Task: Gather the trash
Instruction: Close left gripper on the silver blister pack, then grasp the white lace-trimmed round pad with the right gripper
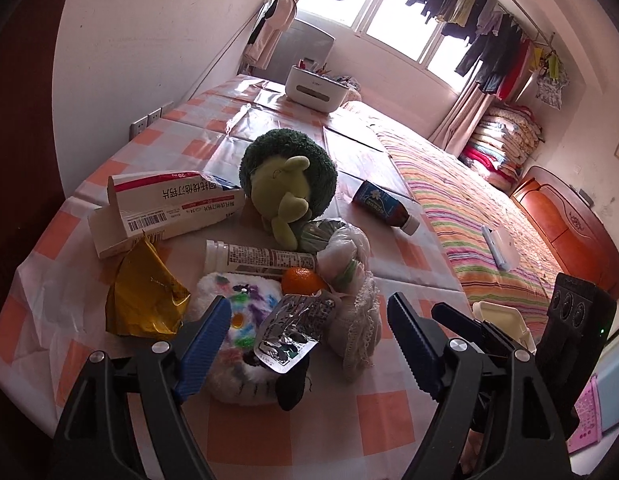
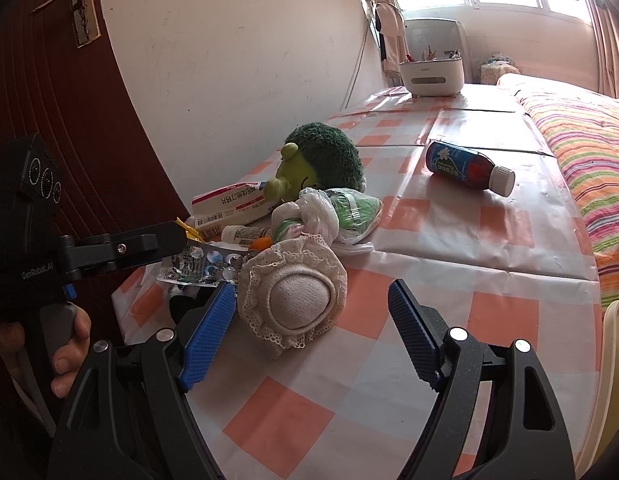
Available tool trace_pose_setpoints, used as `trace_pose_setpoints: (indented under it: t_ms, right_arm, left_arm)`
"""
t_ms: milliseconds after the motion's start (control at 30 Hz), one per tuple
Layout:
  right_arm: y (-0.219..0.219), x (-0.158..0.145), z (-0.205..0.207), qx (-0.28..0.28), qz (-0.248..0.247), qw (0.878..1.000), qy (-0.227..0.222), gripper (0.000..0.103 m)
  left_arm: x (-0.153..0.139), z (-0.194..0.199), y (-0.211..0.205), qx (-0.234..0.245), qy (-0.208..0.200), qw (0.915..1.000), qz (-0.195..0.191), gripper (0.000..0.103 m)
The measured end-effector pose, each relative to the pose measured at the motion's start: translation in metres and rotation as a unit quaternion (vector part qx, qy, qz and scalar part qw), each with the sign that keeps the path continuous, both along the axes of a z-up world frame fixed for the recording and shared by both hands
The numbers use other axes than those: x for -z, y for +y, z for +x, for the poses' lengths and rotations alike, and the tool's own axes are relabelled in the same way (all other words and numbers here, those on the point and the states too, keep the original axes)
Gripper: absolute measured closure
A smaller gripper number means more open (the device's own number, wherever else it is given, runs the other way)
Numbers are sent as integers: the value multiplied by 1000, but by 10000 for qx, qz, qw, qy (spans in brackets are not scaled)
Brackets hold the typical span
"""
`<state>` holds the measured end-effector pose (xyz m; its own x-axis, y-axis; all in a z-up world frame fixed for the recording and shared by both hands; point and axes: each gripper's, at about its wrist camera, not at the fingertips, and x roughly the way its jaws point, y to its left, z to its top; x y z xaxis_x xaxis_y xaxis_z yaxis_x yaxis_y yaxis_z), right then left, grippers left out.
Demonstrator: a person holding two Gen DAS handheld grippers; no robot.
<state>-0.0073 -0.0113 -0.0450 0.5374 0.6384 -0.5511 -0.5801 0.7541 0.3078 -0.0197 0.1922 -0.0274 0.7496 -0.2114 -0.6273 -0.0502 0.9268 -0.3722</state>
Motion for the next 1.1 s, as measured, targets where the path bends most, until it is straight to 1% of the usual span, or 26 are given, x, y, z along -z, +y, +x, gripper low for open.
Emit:
trace_pose_setpoints:
  t_ms: [67, 100, 167, 233, 300, 367, 400, 433, 467, 533, 600, 700, 800, 933, 1033, 1067, 1100]
  right_arm:
    - [0, 0, 0, 2, -19, 10000, -6, 25]
    - [1, 1, 0, 1, -29, 10000, 1, 25]
    - [2, 3, 2, 0, -51, 10000, 28, 25]
    - [4, 5, 3, -15, -78, 9999, 61, 25]
    - [6, 6, 3, -26, -114, 9999, 82, 25]
    - [8, 8, 4, -51, -118, 9998, 118, 25]
    - [9, 8, 5, -59, -109, 9998, 133, 25]
    - [10, 8, 5, -72, -107, 9998, 141, 25]
    - [11, 8, 5, -89, -111, 9998, 141, 25]
    - [15, 9, 5, -123, -144, 9997, 125, 25]
    - [21, 10, 7, -143, -236, 9996, 114, 25]
    - [30, 15, 11, -220, -332, 9990, 205, 25]
    - [39, 17, 13, -296, -444, 9983, 256, 25]
    - [49, 18, 20, -386, -530, 9972, 354, 25]
    - [55, 21, 24, -382, -707, 9959, 411, 27]
    - [56, 23, 25, -408, -731, 9953, 479, 32]
    - [57, 25, 28, -391, -783, 9947, 546, 39]
  left_arm:
    - [3, 3, 2, -83, 42, 10000, -13, 25]
    - [4, 5, 2, -96, 31, 9999, 15, 27]
    - [7, 8, -1, -97, 119, 9998, 126, 41]
    - [12, 14, -4, 39, 281, 9995, 126, 70]
    - [17, 18, -7, 143, 395, 9989, 190, 78]
    - [16, 18, -8, 110, 332, 9991, 218, 86]
    - [15, 17, -8, 126, 297, 9992, 218, 92]
    - [14, 16, -9, 146, 235, 9994, 216, 96]
    - [12, 14, -10, 119, 177, 9994, 281, 98]
    - [10, 12, -14, 61, 110, 9987, 501, 98]
    - [10, 11, -15, 48, 81, 9987, 500, 98]
    - [6, 6, -14, -32, -77, 9985, 537, 98]
    - [-4, -2, -9, -128, -353, 9984, 417, 98]
    - [-16, -12, 6, -317, -707, 9970, 89, 98]
    - [-20, -16, 11, -360, -837, 9958, -44, 98]
    - [-20, -15, 11, -355, -840, 9958, -51, 98]
    - [-19, -15, 11, -327, -821, 9961, -52, 98]
